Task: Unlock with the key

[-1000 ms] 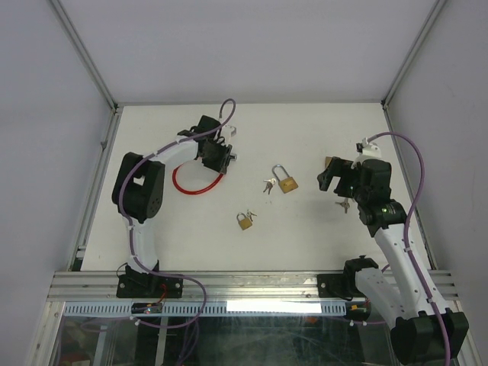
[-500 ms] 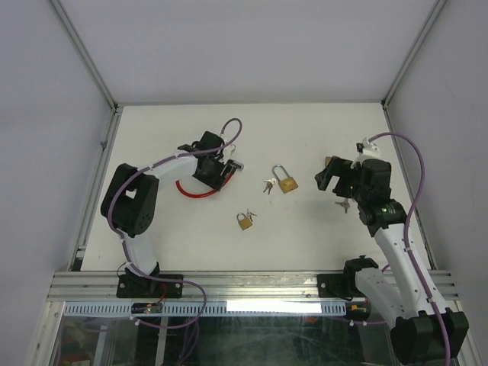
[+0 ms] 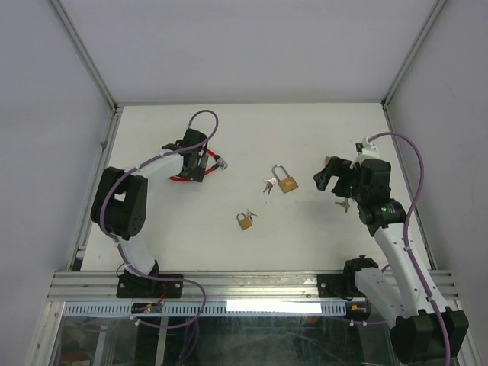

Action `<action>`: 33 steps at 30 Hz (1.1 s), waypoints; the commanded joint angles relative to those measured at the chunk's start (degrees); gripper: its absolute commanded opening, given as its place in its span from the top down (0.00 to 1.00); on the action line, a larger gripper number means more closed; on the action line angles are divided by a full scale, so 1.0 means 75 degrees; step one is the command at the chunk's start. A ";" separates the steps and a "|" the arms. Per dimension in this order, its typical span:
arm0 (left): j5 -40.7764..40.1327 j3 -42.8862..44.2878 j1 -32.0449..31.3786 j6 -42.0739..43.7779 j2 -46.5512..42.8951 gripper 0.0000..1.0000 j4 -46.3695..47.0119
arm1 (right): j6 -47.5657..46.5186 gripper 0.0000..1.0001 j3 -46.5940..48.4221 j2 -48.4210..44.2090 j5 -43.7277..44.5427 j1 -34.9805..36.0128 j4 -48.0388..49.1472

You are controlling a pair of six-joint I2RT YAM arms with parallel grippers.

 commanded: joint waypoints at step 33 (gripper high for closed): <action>0.2951 0.2916 -0.0441 -0.3661 0.2052 0.52 -0.0601 | -0.0372 0.01 0.0203 0.0249 0.0356 0.0027 -0.0205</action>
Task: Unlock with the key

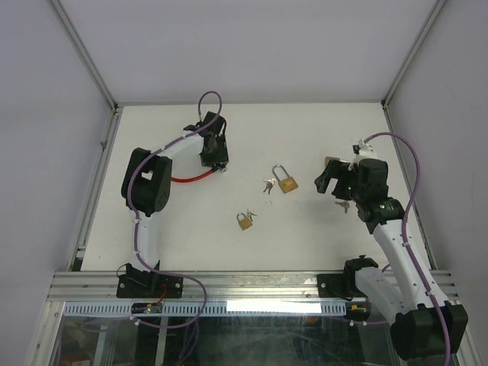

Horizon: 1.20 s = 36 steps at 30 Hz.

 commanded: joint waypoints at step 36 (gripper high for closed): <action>0.0964 -0.4463 -0.0752 -0.1820 -0.5090 0.17 0.1434 | 0.0936 0.12 0.1004 0.3548 0.1906 -0.1161 -0.0430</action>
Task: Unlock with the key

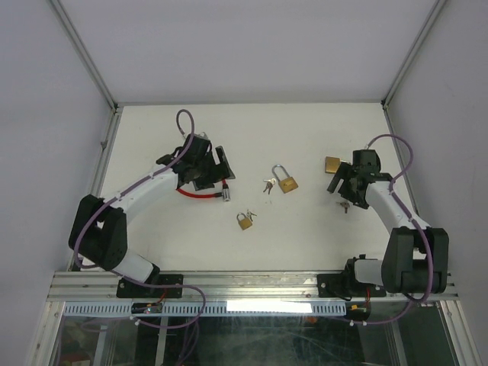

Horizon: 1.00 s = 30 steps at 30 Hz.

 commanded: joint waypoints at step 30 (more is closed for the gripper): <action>0.0334 -0.2226 0.0227 0.0119 -0.2816 0.10 0.0450 | -0.0411 0.46 0.0197 0.1147 -0.1968 0.0672 0.0068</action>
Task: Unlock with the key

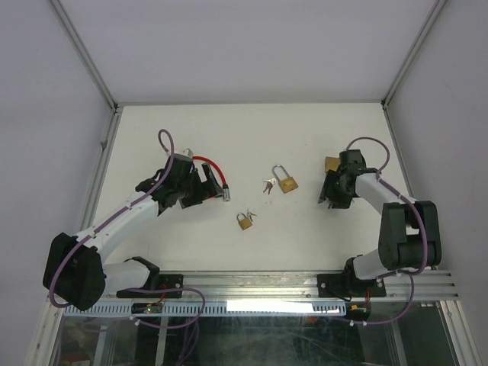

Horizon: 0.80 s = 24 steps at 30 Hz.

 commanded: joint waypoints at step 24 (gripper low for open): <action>0.1345 -0.0588 0.0087 -0.0117 -0.0911 0.08 0.1480 | -0.1342 0.51 0.1393 0.0797 0.0716 0.0471 -0.0733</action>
